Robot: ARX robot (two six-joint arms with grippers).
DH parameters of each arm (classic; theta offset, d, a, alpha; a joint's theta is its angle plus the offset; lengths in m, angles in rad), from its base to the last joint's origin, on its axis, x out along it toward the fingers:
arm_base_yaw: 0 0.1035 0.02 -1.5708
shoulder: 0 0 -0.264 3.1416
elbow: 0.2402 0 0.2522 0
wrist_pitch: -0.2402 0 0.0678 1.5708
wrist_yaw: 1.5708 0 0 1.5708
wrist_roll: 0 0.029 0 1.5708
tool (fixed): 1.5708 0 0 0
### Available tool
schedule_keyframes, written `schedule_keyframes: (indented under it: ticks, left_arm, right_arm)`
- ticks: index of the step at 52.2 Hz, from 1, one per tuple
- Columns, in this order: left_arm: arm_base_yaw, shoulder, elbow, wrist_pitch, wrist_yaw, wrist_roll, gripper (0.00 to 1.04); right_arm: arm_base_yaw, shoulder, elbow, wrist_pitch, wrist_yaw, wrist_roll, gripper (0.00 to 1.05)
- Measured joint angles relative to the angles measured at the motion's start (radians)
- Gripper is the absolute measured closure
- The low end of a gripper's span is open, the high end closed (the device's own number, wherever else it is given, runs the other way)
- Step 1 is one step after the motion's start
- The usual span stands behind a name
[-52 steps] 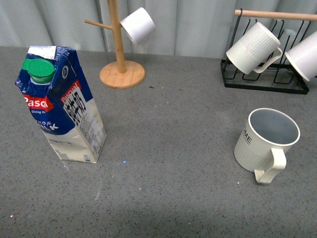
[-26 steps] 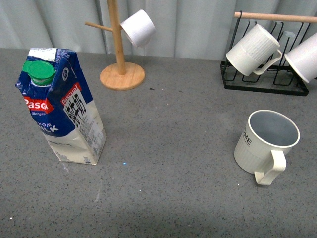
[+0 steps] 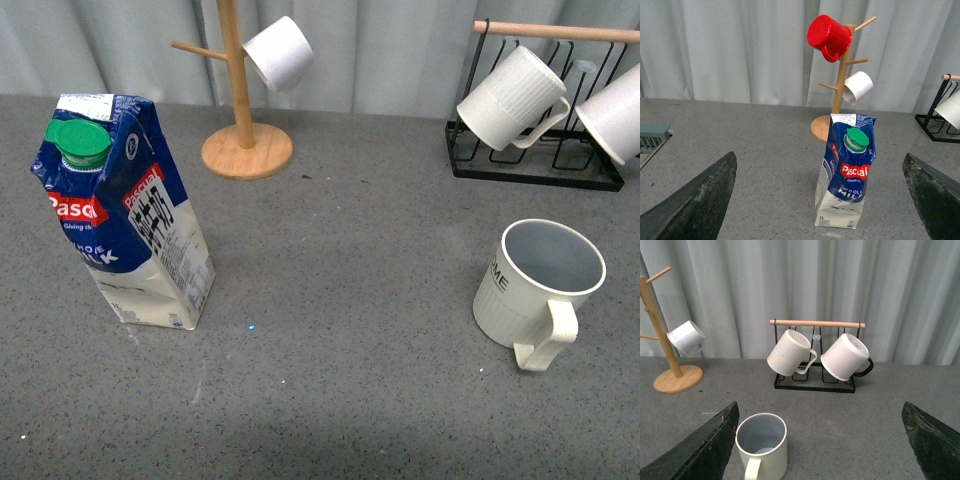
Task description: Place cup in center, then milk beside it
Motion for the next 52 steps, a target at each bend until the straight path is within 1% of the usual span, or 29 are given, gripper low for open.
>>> schedule_keyframes:
  ticks: [29,30,31,32,33,34,37,41,43,47,52]
  left_arm:
    - [0.0,0.0,0.0,0.0,0.0,0.0,0.07]
    - [0.0,0.0,0.0,0.0,0.0,0.0,0.07]
    - [0.0,0.0,0.0,0.0,0.0,0.0,0.07]
    - [0.0,0.0,0.0,0.0,0.0,0.0,0.07]
    - [0.0,0.0,0.0,0.0,-0.001,0.0,0.07]
    - [0.0,0.0,0.0,0.0,0.0,0.0,0.07]
    - [0.0,0.0,0.0,0.0,0.0,0.0,0.07]
    - [0.0,0.0,0.0,0.0,0.0,0.0,0.07]
    - [0.0,0.0,0.0,0.0,0.0,0.0,0.07]
    - [0.0,0.0,0.0,0.0,0.0,0.0,0.07]
    - [0.0,0.0,0.0,0.0,0.0,0.0,0.07]
  right_arm:
    - [0.0,0.0,0.0,0.0,0.0,0.0,0.09]
    - [0.007,0.005,0.001,-0.006,0.027,-0.012,0.09]
    - [0.019,0.016,0.006,-0.018,0.075,-0.041,0.09]
    - [0.037,0.051,0.014,-0.021,0.145,-0.077,0.09]
    - [0.045,0.098,0.021,-0.003,0.19,-0.122,0.09]
    - [0.044,0.151,0.029,0.025,0.197,-0.151,0.09]
    - [0.031,0.324,0.068,0.133,0.152,-0.179,0.09]
    - [0.006,0.533,0.138,0.24,0.081,-0.169,0.09]
    - [-0.003,0.615,0.169,0.277,0.068,-0.161,0.09]
    - [-0.016,0.808,0.249,0.315,0.023,-0.138,0.09]
    - [-0.02,1.047,0.35,0.304,-0.023,-0.113,0.09]
